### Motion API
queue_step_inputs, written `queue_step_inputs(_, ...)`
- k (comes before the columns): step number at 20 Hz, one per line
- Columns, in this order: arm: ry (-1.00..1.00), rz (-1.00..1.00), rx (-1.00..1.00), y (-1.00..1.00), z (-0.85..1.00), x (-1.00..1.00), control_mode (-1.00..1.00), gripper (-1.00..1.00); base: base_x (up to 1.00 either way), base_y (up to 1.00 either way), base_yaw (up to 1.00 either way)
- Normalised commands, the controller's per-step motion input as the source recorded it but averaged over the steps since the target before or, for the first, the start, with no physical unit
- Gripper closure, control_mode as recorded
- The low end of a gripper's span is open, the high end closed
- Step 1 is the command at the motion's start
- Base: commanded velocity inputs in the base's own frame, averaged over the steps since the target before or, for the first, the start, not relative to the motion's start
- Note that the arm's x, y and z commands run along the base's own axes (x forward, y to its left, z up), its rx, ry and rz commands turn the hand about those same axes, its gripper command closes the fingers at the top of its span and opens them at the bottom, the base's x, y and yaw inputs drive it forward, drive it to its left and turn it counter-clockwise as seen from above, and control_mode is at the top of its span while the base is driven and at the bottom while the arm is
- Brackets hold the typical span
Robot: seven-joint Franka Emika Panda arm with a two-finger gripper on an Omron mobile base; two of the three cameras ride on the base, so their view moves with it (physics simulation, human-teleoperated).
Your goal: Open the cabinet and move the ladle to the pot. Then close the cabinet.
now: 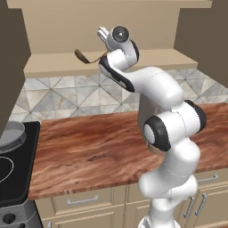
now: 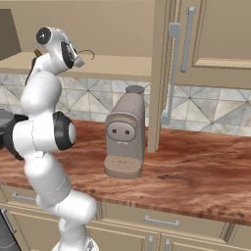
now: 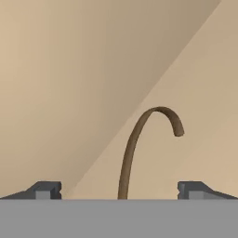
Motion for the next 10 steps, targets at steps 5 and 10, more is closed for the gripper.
queue_step_inputs(5, -0.11, 0.02, 0.04, -0.02, -0.18, 0.17, -1.00, -1.00, 0.00, 0.00, 0.00)
queue_step_inputs(10, -0.15, 0.04, 0.05, 0.00, -0.09, 0.33, -1.00, -1.00, 0.00, 0.00, 0.00)
